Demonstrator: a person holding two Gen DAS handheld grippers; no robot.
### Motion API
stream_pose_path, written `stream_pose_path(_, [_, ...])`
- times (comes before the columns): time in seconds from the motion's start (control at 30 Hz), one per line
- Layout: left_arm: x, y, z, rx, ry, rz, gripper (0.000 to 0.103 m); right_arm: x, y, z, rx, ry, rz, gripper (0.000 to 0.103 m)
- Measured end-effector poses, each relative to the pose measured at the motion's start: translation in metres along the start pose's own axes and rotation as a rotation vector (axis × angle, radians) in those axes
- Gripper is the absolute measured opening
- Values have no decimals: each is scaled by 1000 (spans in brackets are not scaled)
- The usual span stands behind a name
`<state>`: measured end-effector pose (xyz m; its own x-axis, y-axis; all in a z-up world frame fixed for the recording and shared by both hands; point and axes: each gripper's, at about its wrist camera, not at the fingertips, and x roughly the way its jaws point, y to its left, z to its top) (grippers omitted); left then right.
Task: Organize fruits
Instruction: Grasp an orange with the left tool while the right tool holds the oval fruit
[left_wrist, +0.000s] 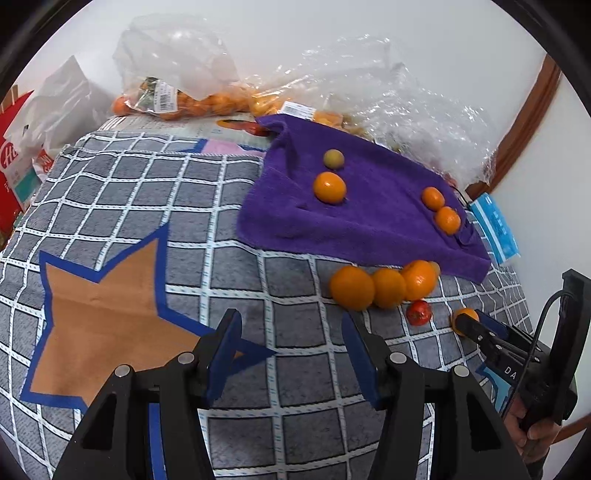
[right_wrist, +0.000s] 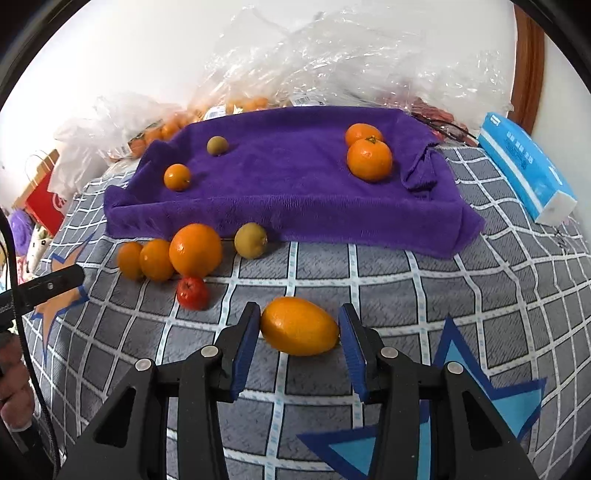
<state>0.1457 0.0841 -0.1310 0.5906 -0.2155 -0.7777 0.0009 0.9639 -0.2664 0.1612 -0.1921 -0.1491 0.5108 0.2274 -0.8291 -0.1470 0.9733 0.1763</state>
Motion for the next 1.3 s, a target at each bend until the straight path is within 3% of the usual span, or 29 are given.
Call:
stream_pose_path(0.5, [20,-37,-1,49,22,-30,54,-15,-19,-15,12,-75,-17,42])
stream_pose_path(0.63, [32,-47,2,89,13,16,54,-15,-25,-20,28,-90,-13,42])
stream_pose_path(0.73, [41,-50,3,112,23,39,42,-18,-27,-21,29,-116,8,42])
stream_pose_path(1.0, [52,-52,7,130,0,72,42,-20,-27,-21,27,-129,43,42])
stream_pose_path(1.07, [53,-53,8,140,-8,69,36,-20,-31,-21,49,-128,56,42])
stream_pose_path(1.3, [51,-49,1,124,-60,47,36,-21,-30,-21,43,-130,56,42])
